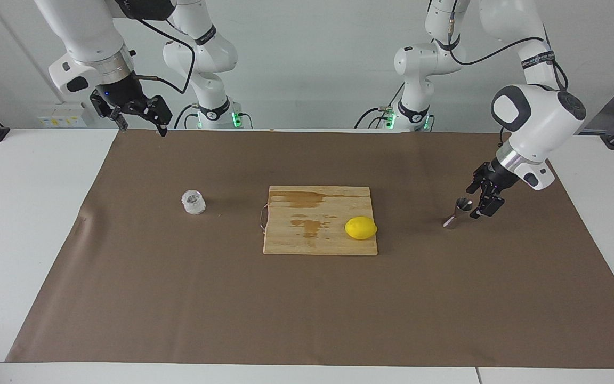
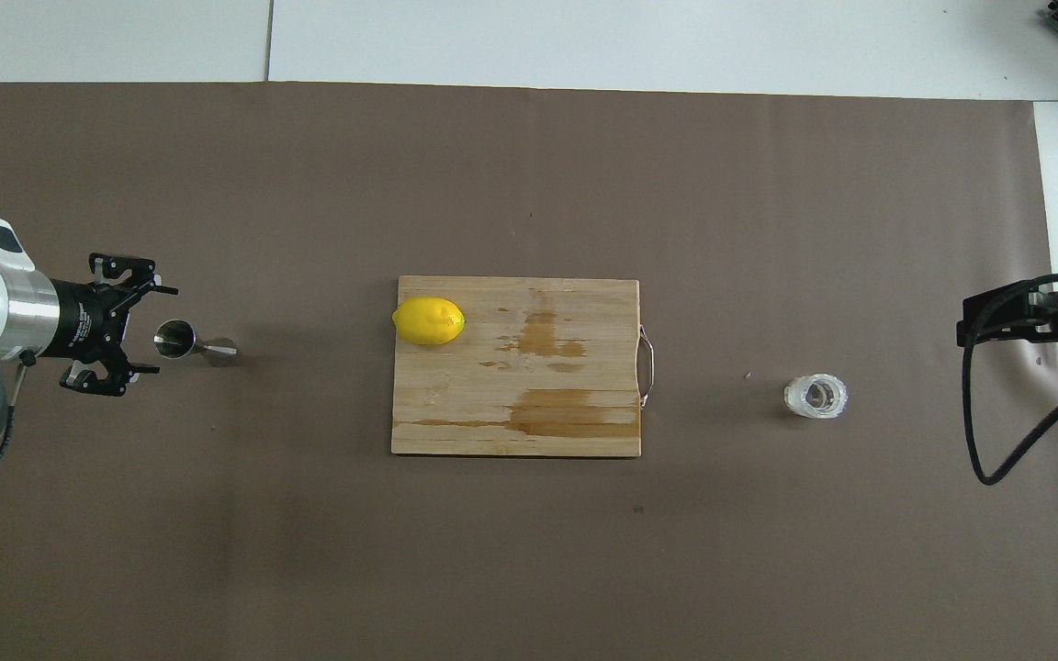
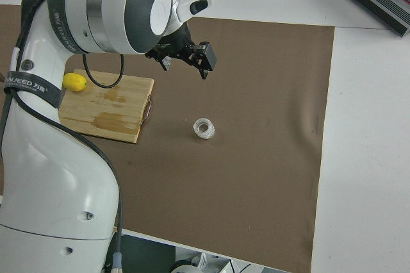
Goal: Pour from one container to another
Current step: 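Move the left gripper to the small metal cup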
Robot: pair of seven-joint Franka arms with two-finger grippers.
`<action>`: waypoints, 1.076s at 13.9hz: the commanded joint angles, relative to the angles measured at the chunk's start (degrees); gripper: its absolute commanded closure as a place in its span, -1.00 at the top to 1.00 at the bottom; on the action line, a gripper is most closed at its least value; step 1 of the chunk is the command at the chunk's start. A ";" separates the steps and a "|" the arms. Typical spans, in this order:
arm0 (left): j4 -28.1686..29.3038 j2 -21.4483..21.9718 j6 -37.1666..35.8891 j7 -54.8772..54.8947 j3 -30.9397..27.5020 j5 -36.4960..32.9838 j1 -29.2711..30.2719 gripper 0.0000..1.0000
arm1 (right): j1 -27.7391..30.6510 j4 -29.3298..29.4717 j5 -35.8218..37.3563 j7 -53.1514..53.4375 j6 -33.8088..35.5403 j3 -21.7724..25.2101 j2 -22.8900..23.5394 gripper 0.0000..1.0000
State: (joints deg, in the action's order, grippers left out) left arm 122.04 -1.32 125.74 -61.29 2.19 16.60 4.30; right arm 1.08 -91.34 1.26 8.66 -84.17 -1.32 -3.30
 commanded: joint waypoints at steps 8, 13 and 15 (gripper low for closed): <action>0.92 -2.38 2.93 -0.93 0.71 2.39 0.10 1.00 | 0.59 -1.03 0.24 -1.02 -0.21 -0.35 -0.91 1.00; 0.92 -2.38 2.58 -0.93 0.62 2.56 0.36 1.00 | 0.59 -1.03 0.24 -1.02 -0.21 -0.35 -0.91 1.00; 0.92 -2.29 2.40 -0.93 0.62 2.56 0.36 0.95 | 0.59 -1.03 0.24 -1.02 -0.29 -0.35 -0.91 1.00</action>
State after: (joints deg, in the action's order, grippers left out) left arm 122.18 -3.78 127.49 -61.88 2.57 18.12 4.28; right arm 1.08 -91.35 1.26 8.66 -84.17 -1.32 -3.30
